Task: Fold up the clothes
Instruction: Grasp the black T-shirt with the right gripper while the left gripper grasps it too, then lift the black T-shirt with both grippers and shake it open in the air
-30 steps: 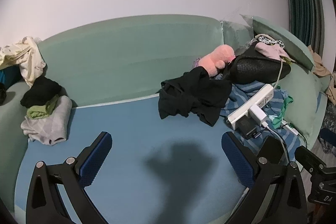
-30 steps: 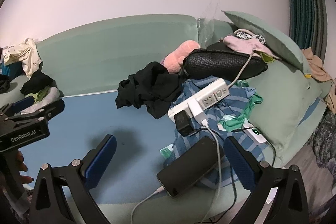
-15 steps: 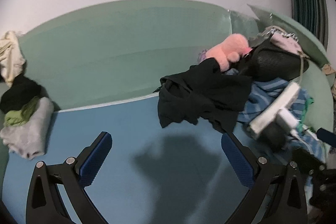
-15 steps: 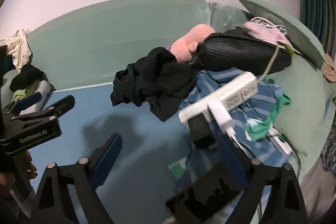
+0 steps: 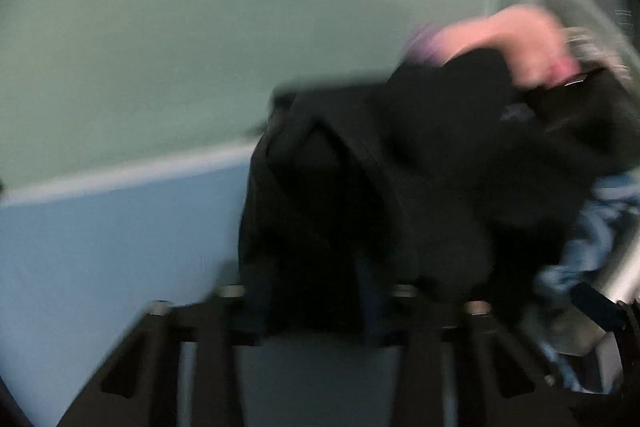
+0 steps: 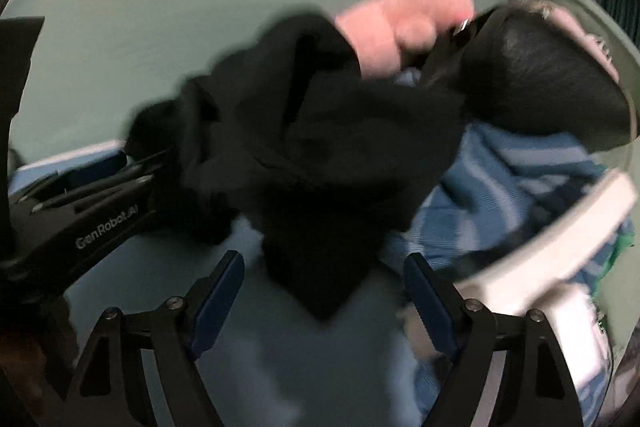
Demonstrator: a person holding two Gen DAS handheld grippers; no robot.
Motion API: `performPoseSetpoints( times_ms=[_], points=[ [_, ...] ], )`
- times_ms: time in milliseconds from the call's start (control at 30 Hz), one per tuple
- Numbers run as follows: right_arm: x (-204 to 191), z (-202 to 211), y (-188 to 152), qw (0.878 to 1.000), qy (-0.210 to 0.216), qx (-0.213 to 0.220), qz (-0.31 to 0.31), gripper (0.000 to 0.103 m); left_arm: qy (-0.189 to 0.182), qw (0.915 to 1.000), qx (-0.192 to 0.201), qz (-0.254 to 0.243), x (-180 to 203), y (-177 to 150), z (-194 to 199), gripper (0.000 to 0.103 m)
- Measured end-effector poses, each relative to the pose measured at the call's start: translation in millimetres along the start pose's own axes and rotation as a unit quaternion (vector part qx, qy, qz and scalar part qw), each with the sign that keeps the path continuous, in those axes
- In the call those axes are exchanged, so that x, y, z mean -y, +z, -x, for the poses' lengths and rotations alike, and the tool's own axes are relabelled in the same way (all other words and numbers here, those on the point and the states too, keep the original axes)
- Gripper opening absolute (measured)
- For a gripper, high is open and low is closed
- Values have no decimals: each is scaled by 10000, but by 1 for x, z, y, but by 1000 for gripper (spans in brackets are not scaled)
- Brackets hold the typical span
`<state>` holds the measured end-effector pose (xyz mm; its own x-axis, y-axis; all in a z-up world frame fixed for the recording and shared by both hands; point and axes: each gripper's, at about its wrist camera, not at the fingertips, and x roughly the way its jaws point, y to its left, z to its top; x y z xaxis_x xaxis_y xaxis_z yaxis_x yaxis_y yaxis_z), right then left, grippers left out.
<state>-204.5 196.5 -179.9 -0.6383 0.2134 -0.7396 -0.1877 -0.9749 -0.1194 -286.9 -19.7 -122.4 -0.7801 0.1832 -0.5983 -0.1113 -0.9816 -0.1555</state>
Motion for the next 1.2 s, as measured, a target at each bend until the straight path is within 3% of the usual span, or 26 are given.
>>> performPoseSetpoints(
  times_ms=[100, 133, 167, 233, 300, 367, 467, 567, 667, 800, 900, 1000, 1033, 1100, 1200],
  points=[
    [-7, -30, 2, 9994, -146, -232, 202, 80, 3, 9998, -185, 42, -6, -5, -9, 9],
    [-10, -35, 2, 9991, -183, -245, 301, 74, 4, 9997, -247, 56, -8, -7, -12, 8],
    [-13, -39, 1, 9990, -104, -246, 347, 65, 5, 9995, -309, 70, -10, -9, -15, 7],
    [-18, -47, -1, 9987, 55, -249, 439, 25, 8, 9990, -432, 98, -14, -13, -21, 7],
    [-22, -43, -3, 9986, 49, -321, 425, 9, 10, 9984, -556, 126, -19, -16, -26, 6],
    [-19, -25, -12, 9990, 253, -256, 264, 5, -119, 9979, -547, 325, -32, -22, -3, 6],
    [-14, 12, -32, 9977, 675, -85, 26, 5, -340, 9960, -504, 660, -53, -30, 39, 6],
    [-11, 66, -66, 9939, 1098, 99, 32, 5, -445, 9950, -193, 871, -79, -41, 108, 6],
    [-6, 126, -103, 9852, 1693, 254, -24, 5, -544, 9885, 34, 1408, -118, -58, 188, 5],
    [-1, 206, -157, 9653, 2606, 193, -12, 5, -211, 9825, 284, 1829, -163, -99, 294, 5],
    [-9, 240, -202, 9505, 3090, -180, 281, 5, 494, 9807, 99, 1888, -182, -143, 345, 5],
    [-21, 253, -249, 9464, 3109, -616, 614, 22, 826, 9703, -385, 2243, -200, -194, 366, 5],
    [-19, 257, -258, 9450, 3134, -708, 606, 38, 886, 9657, -541, 2378, -203, -208, 369, 5],
    [-8, 265, -265, 9426, 3219, -798, 385, 41, 938, 9594, -682, 2573, -204, -230, 376, 5],
    [1, 301, -259, 9385, 3404, -371, 448, 63, 947, 9546, -678, 2742, -200, -248, 384, 8]
  ],
)
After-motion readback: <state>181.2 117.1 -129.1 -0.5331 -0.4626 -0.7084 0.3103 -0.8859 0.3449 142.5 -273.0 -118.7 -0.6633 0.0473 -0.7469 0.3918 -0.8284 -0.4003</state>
